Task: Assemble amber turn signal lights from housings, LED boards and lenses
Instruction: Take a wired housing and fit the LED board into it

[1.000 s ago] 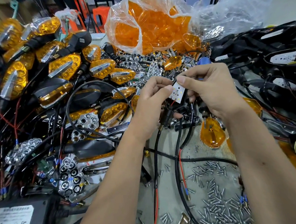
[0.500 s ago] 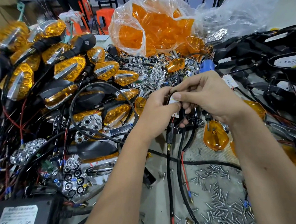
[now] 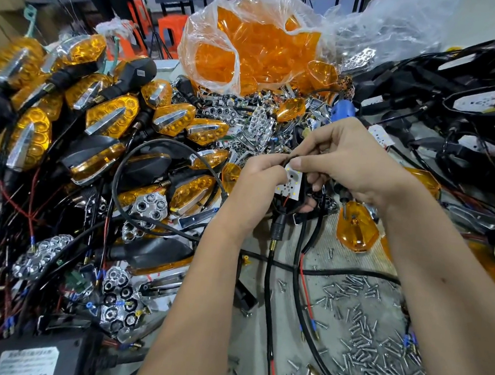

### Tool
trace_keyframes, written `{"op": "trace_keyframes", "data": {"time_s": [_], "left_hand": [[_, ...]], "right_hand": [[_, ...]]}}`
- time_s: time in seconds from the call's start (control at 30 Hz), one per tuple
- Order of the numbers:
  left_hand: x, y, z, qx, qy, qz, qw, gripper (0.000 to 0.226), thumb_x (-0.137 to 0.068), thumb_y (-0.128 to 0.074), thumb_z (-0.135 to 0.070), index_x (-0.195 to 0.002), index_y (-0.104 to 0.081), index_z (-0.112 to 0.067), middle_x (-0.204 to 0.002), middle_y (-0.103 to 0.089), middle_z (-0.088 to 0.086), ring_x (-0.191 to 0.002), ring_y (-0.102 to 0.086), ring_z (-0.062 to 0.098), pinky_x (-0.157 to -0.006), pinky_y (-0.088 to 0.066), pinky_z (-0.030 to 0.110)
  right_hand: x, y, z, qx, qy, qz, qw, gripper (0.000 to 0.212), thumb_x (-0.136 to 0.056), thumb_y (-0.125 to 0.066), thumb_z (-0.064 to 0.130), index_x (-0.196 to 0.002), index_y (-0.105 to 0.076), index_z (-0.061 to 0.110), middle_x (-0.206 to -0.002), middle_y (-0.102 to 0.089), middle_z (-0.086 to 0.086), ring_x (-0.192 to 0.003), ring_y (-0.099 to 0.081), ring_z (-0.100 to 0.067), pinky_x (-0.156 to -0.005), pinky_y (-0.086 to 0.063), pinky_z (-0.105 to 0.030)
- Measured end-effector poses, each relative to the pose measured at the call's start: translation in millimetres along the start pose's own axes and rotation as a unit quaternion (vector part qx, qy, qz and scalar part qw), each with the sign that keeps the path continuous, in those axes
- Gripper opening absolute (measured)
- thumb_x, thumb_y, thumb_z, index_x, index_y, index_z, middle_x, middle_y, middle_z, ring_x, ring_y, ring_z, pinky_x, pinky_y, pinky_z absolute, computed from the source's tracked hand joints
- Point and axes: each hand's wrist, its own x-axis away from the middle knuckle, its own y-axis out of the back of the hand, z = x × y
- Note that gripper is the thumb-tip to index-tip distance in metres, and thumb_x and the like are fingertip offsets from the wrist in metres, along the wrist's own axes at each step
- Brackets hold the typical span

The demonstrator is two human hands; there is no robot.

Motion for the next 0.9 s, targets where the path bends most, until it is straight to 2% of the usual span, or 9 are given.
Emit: {"op": "trace_keyframes", "data": {"time_s": [0.13, 0.3, 0.37, 0.43, 0.5, 0.6, 0.77, 0.83, 0.9], "left_hand": [[-0.4, 0.8, -0.1, -0.002, -0.012, 0.019, 1.000, 0.035, -0.076, -0.042, -0.003, -0.090, -0.074, -0.004, -0.082, -0.068, 0.020, -0.072, -0.070, 0.042, -0.068, -0.062, 0.044], [-0.4, -0.4, 0.6, -0.051, -0.046, 0.008, 0.998, 0.027, -0.084, -0.048, 0.004, -0.096, -0.071, -0.002, -0.081, -0.068, 0.014, -0.071, -0.070, 0.035, -0.065, -0.062, 0.041], [-0.1, -0.7, -0.2, -0.059, -0.052, 0.013, 0.997, 0.029, -0.086, -0.045, 0.009, -0.101, -0.068, 0.002, -0.077, -0.069, 0.011, -0.068, -0.071, 0.029, -0.063, -0.062, 0.035], [-0.5, 0.0, -1.2, -0.082, -0.057, -0.005, 0.995, 0.035, -0.086, -0.045, 0.011, -0.103, -0.071, -0.005, -0.076, -0.073, 0.003, -0.069, -0.073, 0.018, -0.065, -0.059, 0.023], [-1.1, 0.7, -1.8, -0.100, -0.058, -0.025, 0.993, 0.038, -0.085, -0.047, 0.009, -0.100, -0.074, -0.013, -0.077, -0.074, 0.000, -0.073, -0.072, 0.012, -0.068, -0.057, 0.020], [-1.4, 2.5, -1.8, -0.106, -0.055, -0.046, 0.992, 0.034, -0.087, -0.047, 0.010, -0.091, -0.077, -0.005, -0.077, -0.072, 0.008, -0.075, -0.070, 0.020, -0.074, -0.059, 0.032], [-3.4, 2.7, -4.0, -0.087, -0.038, -0.097, 0.991, 0.029, -0.085, -0.052, 0.002, -0.098, -0.078, -0.003, -0.093, -0.076, 0.012, -0.097, -0.069, 0.031, -0.103, -0.052, 0.054], [-5.1, 2.6, -5.1, -0.044, -0.025, -0.141, 0.989, 0.028, -0.089, -0.052, 0.003, -0.099, -0.076, -0.006, -0.092, -0.076, 0.013, -0.095, -0.072, 0.032, -0.093, -0.059, 0.048], [-6.6, 4.5, -6.1, 0.018, -0.012, -0.179, 0.984, 0.028, -0.095, -0.049, 0.007, -0.100, -0.073, -0.007, -0.086, -0.076, 0.012, -0.082, -0.075, 0.024, -0.072, -0.063, 0.036]], "right_hand": [[0.2, 1.4, 2.4, 0.016, 0.003, 0.005, 1.000, 0.003, -0.084, -0.078, -0.008, -0.085, -0.075, -0.007, -0.060, -0.068, -0.010, -0.048, -0.062, -0.014, -0.046, -0.052, -0.022], [-0.1, 1.9, 7.3, 0.043, 0.012, 0.035, 0.998, 0.006, -0.084, -0.080, -0.005, -0.088, -0.076, -0.003, -0.065, -0.071, -0.017, -0.049, -0.066, -0.017, -0.047, -0.054, -0.023], [-0.3, 0.9, 6.7, 0.048, 0.021, 0.032, 0.998, 0.012, -0.083, -0.081, -0.005, -0.092, -0.074, 0.000, -0.062, -0.069, -0.017, -0.050, -0.067, -0.019, -0.047, -0.054, -0.025], [-1.2, 0.1, 5.0, 0.051, 0.027, 0.022, 0.998, 0.022, -0.082, -0.082, -0.004, -0.098, -0.068, 0.003, -0.061, -0.068, -0.018, -0.050, -0.067, -0.022, -0.047, -0.054, -0.027], [-2.7, -0.7, 3.1, 0.056, 0.027, 0.014, 0.998, 0.028, -0.082, -0.083, -0.003, -0.101, -0.063, 0.003, -0.061, -0.068, -0.018, -0.049, -0.068, -0.024, -0.047, -0.055, -0.030], [-4.8, -4.4, 1.1, 0.055, 0.024, -0.009, 0.998, 0.028, -0.081, -0.085, 0.001, -0.096, -0.061, 0.003, -0.060, -0.069, -0.015, -0.048, -0.069, -0.025, -0.046, -0.055, -0.032], [-6.9, -8.3, 0.0, 0.030, 0.034, -0.045, 0.998, 0.027, -0.082, -0.087, 0.008, -0.089, -0.063, 0.000, -0.059, -0.068, -0.012, -0.048, -0.069, -0.026, -0.046, -0.055, -0.030], [-7.2, -10.1, 0.0, 0.033, 0.038, -0.059, 0.997, 0.029, -0.085, -0.087, 0.019, -0.089, -0.065, 0.000, -0.060, -0.069, -0.011, -0.050, -0.070, -0.024, -0.045, -0.053, -0.026], [-6.8, -11.9, 0.3, 0.044, 0.036, -0.062, 0.996, 0.031, -0.088, -0.084, 0.030, -0.088, -0.066, 0.004, -0.065, -0.072, -0.007, -0.051, -0.068, -0.017, -0.046, -0.051, -0.023]]}}
